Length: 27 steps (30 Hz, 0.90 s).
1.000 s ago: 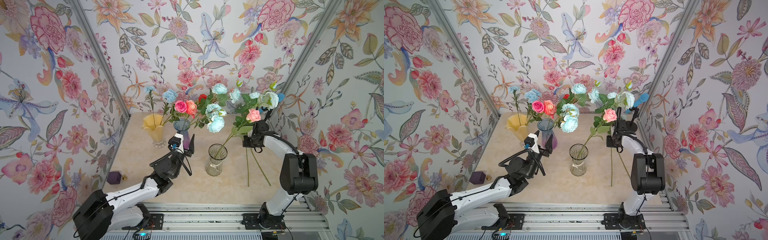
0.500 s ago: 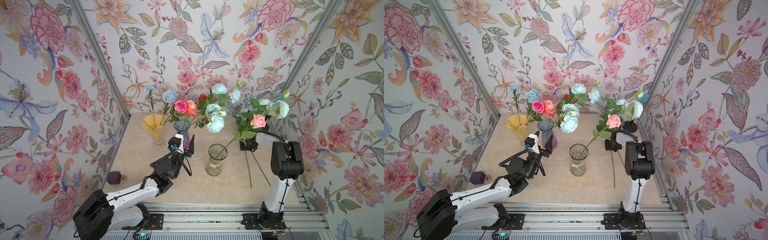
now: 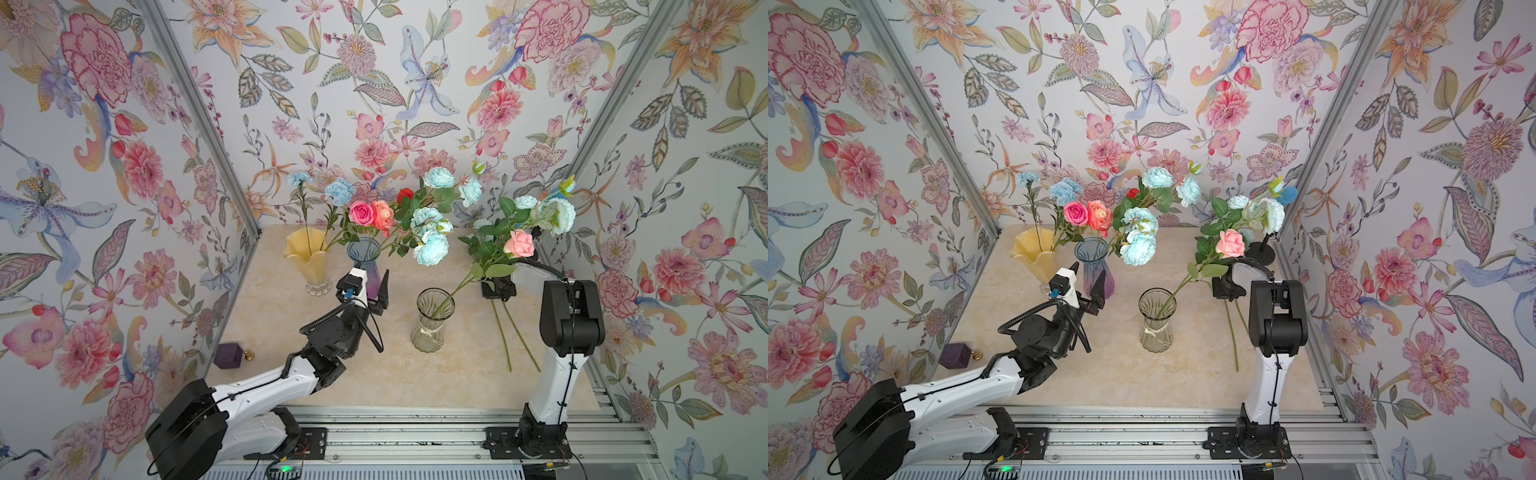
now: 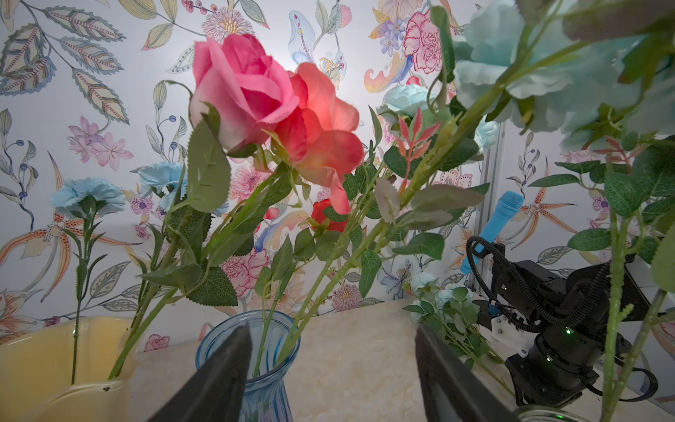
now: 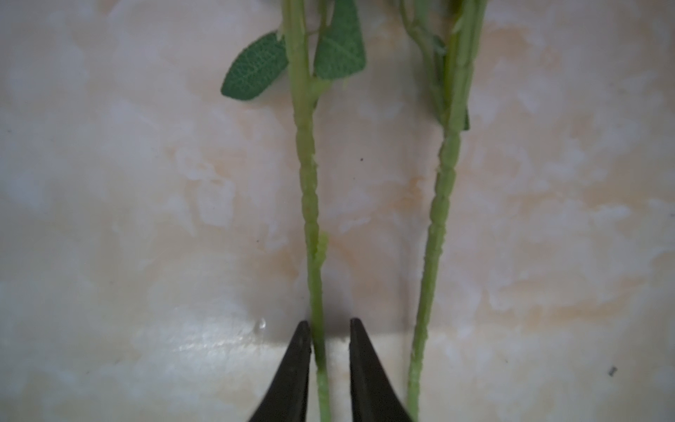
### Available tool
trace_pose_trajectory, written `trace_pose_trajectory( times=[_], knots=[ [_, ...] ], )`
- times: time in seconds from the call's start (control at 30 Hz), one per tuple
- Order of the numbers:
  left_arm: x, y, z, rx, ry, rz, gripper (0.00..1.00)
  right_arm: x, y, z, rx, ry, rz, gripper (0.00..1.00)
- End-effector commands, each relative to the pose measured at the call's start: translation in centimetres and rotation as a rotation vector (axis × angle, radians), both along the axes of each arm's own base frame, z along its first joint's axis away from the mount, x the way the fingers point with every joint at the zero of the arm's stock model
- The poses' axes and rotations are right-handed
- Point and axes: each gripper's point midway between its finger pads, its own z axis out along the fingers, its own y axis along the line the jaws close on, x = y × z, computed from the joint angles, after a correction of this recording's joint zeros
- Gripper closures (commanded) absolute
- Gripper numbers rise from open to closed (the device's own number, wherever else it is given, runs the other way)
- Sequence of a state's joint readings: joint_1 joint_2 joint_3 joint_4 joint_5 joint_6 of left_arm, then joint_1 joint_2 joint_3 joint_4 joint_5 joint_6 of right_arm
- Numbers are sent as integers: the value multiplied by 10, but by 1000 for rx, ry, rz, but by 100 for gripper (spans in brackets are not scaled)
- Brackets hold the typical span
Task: Pick out blue flowers from the vase
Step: Place the flower at the center of the board.
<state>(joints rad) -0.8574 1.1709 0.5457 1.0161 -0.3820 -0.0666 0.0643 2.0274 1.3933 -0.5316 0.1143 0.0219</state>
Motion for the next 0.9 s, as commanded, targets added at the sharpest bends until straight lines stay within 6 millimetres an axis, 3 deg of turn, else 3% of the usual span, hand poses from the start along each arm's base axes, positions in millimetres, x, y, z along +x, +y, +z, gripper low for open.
trace_pose_trajectory(
  times=[0.0, 0.17, 0.3, 0.47, 0.6, 0.7, 0.87],
  knots=[
    [0, 8, 3, -14, -15, 27, 27, -3, -3, -1, -17, 12, -4, 78],
    [0, 6, 2, -11, -13, 21, 27, -2, -3, 2, -6, -6, -10, 78],
    [0, 1, 5, 10, -17, 0, 27, 2, 6, 25, 70, -98, -9, 78],
    [4, -28, 11, 151, 7, -85, 26, 1, 27, 89, 343, -418, -49, 68],
    [-10, -44, 24, 146, -23, -210, 26, -15, 21, 130, 587, -663, -117, 58],
    [-18, -69, 27, 214, -4, -343, 27, -23, 21, 145, 754, -771, -128, 56],
    [-23, -111, 25, 268, 47, -517, 28, -23, 23, 150, 808, -797, -115, 57]
  ],
)
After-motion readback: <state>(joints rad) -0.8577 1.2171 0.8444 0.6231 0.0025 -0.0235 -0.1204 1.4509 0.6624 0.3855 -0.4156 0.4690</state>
